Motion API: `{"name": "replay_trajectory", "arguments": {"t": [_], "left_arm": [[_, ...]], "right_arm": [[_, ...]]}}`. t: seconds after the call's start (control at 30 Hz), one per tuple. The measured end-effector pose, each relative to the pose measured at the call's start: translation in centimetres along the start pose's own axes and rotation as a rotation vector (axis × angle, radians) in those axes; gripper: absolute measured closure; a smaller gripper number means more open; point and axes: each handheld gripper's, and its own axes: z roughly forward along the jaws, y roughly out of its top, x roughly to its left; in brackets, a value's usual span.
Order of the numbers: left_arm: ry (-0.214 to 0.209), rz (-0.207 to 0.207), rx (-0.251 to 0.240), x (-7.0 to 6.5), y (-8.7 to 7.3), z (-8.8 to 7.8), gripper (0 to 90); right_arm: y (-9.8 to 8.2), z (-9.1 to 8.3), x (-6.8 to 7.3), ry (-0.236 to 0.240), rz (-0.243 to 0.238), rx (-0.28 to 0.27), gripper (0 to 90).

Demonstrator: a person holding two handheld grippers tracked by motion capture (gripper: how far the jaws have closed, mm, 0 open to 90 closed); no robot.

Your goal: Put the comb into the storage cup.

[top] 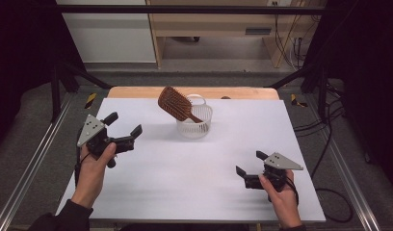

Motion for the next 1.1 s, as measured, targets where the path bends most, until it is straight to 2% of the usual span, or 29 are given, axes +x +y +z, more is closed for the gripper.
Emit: {"name": "replay_trajectory", "arguments": {"t": [0.3,0.5,0.67,0.77,0.97,1.1], "left_arm": [[0.01,-0.019,-0.014,1.1,-0.1,-2.0,1.7],[0.024,-0.001,-0.017,2.0,-0.4,-3.5,1.6],[0.037,-0.027,-0.015,2.7,-1.4,-4.8,1.7],[0.04,-0.027,-0.012,2.9,-2.2,-5.4,1.6],[0.052,-0.04,-0.007,3.0,-3.5,-6.2,1.8],[0.049,-0.046,-0.007,2.8,-4.2,-6.7,1.8]], "right_arm": [[0.0,-0.2,-0.1,-0.008,-0.004,-0.009,3.9],[-0.1,-0.3,-0.1,-0.019,-0.015,-0.02,4.3],[-0.1,-0.3,-0.2,-0.03,-0.035,-0.037,4.3],[-0.1,-0.4,-0.2,-0.035,-0.048,-0.05,4.3],[-0.2,-0.6,-0.4,-0.042,-0.068,-0.074,4.3],[-0.2,-0.8,-0.6,-0.045,-0.064,-0.086,4.3]]}}
